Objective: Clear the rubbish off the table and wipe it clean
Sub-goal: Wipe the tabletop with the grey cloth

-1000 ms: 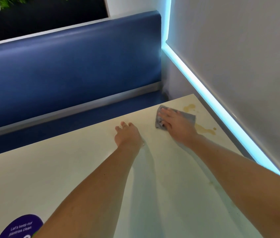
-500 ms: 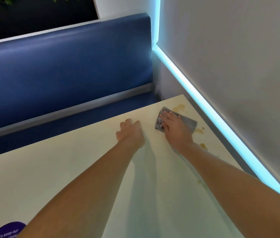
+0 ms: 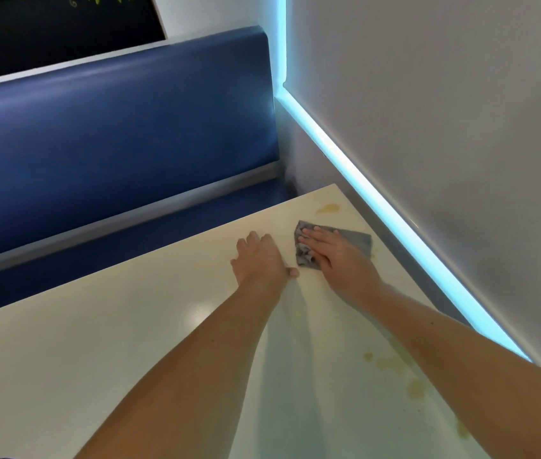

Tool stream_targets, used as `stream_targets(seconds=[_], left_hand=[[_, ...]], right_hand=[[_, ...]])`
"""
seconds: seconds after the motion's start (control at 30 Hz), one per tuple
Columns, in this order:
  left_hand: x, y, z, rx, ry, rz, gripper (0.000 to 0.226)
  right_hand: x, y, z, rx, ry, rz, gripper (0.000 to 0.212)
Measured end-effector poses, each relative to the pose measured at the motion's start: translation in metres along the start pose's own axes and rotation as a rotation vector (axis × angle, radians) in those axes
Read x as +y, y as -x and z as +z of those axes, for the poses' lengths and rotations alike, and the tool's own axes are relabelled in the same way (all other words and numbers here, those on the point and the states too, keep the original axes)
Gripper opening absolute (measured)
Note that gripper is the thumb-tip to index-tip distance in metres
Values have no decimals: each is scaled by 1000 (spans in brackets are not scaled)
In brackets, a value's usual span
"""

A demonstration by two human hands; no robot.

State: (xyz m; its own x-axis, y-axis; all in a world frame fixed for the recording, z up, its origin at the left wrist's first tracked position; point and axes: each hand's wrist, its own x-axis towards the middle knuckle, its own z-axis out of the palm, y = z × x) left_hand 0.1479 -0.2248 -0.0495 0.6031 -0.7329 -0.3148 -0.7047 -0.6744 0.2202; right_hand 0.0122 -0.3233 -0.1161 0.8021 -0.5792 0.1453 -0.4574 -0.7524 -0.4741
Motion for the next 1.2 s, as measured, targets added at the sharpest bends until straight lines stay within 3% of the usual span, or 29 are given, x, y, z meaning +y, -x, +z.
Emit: stream_targets(seconds=[0.23,0.33,0.47,0.67,0.73,0.83,0.93,1.07,1.2], left_hand=[[1,-2,0,22,20,6,75],[2,-2,0,25,22,-8,76],[2,-1,1,31,26,-9,75],[2,-4,-1,35,32,-25,76],[2,-3,0,32,33,-39,76],[1,-3,1,37,34,-29,77],[0,-4,3,46,46,-17,75],[0,-4,7,42,59,-23,74],[-1,-4,12,36,60,-39,76]], right_hand=[[31,-47,-16,-41,103,301,49],[25,-46,-6,-23,262,192,52],[22,-26,-12,18,75,-24,45],[42,-65,-18,14,70,190,48],[26,-66,-12,-13,21,143,47],[19,-46,-9,-101,-10,-89,46],[42,-46,-22,-67,-68,33,47],[36,-52,-17,-2,101,209,50],[-1,-17,-2,39,40,80,46]])
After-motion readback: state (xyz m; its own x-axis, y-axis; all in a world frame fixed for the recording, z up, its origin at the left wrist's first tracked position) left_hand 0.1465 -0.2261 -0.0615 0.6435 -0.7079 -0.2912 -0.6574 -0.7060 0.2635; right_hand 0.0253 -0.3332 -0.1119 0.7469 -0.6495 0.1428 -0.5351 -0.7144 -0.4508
